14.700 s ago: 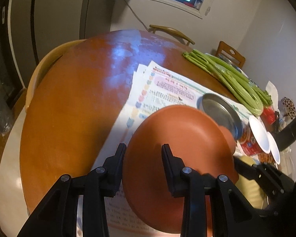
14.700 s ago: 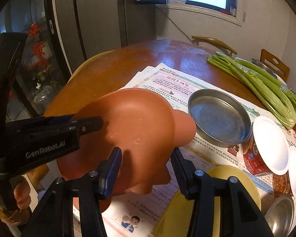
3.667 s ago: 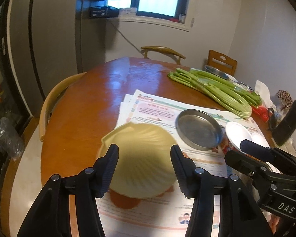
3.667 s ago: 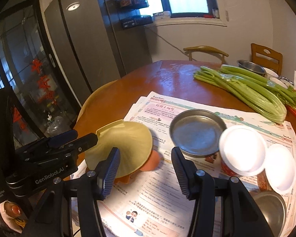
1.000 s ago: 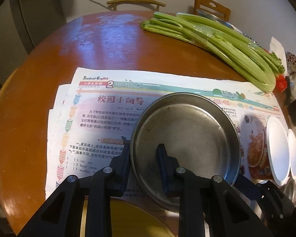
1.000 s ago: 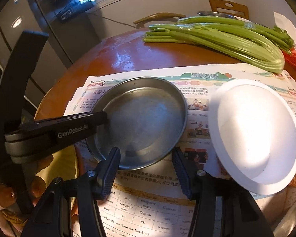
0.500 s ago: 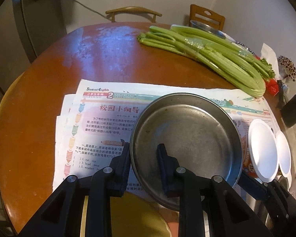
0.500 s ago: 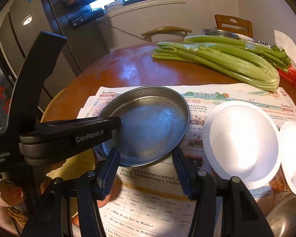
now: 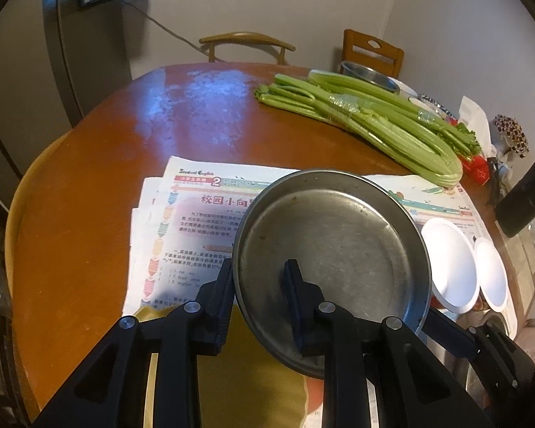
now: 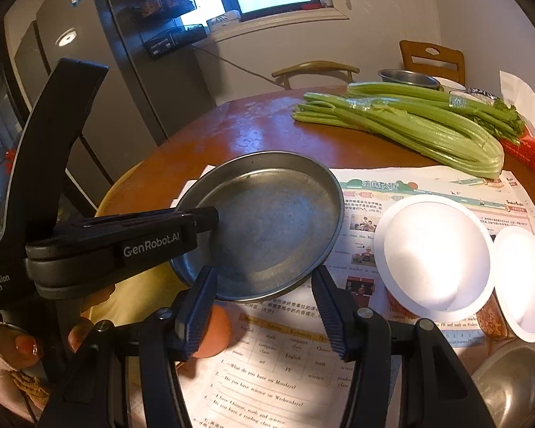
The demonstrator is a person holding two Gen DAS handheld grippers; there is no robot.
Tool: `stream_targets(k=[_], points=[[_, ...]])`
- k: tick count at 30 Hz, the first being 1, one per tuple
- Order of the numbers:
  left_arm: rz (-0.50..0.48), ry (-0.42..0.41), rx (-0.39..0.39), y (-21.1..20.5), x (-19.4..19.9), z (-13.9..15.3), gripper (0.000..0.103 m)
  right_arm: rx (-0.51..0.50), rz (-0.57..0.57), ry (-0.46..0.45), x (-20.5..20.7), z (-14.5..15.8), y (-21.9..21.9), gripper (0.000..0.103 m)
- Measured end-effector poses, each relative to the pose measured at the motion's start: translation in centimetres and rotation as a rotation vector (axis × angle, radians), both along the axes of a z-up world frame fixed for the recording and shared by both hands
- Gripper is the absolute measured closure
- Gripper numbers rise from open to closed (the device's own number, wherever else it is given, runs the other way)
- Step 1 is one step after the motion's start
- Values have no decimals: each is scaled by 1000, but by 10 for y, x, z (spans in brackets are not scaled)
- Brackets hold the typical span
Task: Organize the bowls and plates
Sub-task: 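Carry the shallow metal pan with the left tool over the stacked plates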
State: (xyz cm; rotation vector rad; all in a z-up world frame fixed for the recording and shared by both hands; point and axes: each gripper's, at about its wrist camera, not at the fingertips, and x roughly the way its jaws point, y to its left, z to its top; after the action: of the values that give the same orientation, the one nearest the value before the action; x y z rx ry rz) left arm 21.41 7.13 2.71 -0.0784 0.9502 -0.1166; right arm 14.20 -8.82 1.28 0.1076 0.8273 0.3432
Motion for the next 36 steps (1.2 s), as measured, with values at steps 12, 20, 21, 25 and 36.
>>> stream_targets(k=[12,20,21,25,36], points=[[27,-77,1,10,-44,34,76,1,43,-70,-30,29,5,47],[46,-131,-10,20,-80,54,73,2,81,-113,-57,50,12,47],[51,-134,-14,22,-84,56,73,-3,87,-122,-61,54,14,47],[62,-149,-12,26,-98,64,73,-4,108,-146,-73,64,19,47],[100,-164,-35,44,-123,70,72,-28,166,-162,-95,73,33,47]])
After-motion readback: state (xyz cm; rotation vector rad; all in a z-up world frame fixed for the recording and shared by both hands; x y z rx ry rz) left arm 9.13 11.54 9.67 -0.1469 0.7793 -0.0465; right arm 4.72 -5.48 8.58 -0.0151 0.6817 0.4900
